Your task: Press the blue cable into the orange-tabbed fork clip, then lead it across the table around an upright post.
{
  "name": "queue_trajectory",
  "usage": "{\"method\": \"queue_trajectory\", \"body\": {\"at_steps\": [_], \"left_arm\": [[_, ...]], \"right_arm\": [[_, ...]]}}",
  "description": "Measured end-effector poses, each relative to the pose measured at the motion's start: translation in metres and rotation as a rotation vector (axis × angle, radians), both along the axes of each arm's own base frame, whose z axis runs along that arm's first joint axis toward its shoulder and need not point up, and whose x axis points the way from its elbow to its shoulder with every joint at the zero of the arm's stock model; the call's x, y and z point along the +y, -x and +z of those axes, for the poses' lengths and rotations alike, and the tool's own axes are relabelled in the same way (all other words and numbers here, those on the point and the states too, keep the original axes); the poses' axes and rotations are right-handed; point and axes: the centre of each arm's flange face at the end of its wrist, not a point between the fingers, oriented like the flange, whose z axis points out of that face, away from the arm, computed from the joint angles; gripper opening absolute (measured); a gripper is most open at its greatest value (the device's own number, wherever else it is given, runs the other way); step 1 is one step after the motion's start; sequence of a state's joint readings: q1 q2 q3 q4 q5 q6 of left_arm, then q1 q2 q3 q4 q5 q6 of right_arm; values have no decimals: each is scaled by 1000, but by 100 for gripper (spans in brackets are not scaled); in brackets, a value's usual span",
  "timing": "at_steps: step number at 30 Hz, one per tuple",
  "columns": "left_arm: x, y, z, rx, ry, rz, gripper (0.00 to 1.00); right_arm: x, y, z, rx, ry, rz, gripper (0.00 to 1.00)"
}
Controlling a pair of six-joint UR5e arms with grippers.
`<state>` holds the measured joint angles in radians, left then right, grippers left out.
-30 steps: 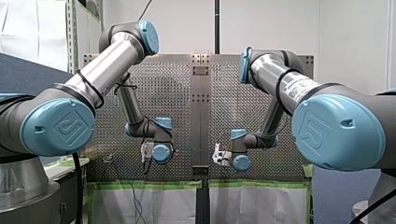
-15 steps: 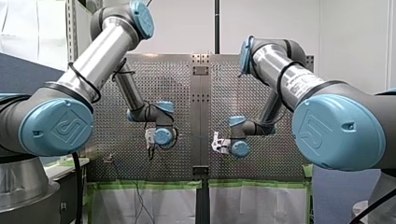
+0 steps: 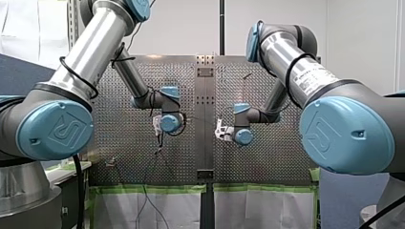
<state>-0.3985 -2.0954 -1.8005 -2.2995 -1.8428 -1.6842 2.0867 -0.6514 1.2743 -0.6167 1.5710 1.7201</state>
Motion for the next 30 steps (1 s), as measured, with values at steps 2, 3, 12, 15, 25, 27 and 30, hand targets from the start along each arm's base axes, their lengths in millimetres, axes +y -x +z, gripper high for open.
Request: {"method": "queue_trajectory", "body": {"at_steps": [2,3,12,15,25,27,30], "left_arm": [[-1,1,8,-9,7,-3,0],[-2,2,12,-14,10,-4,0],[-6,8,25,-18,14,-16,0],[-8,9,28,-21,15,-19,0],[-13,3,39,-26,19,-19,0],[-14,-1,45,-28,21,-18,0],[-17,-6,52,-32,25,-18,0]], "right_arm": [[0,-3,17,-9,15,4,0],[0,-5,24,-13,22,5,0],[4,-15,78,-44,74,20,0],[7,-16,88,-45,77,23,0],[18,-15,111,-13,48,-6,0],[22,-16,111,4,38,-20,0],[25,-15,113,17,31,-34,0]]}}
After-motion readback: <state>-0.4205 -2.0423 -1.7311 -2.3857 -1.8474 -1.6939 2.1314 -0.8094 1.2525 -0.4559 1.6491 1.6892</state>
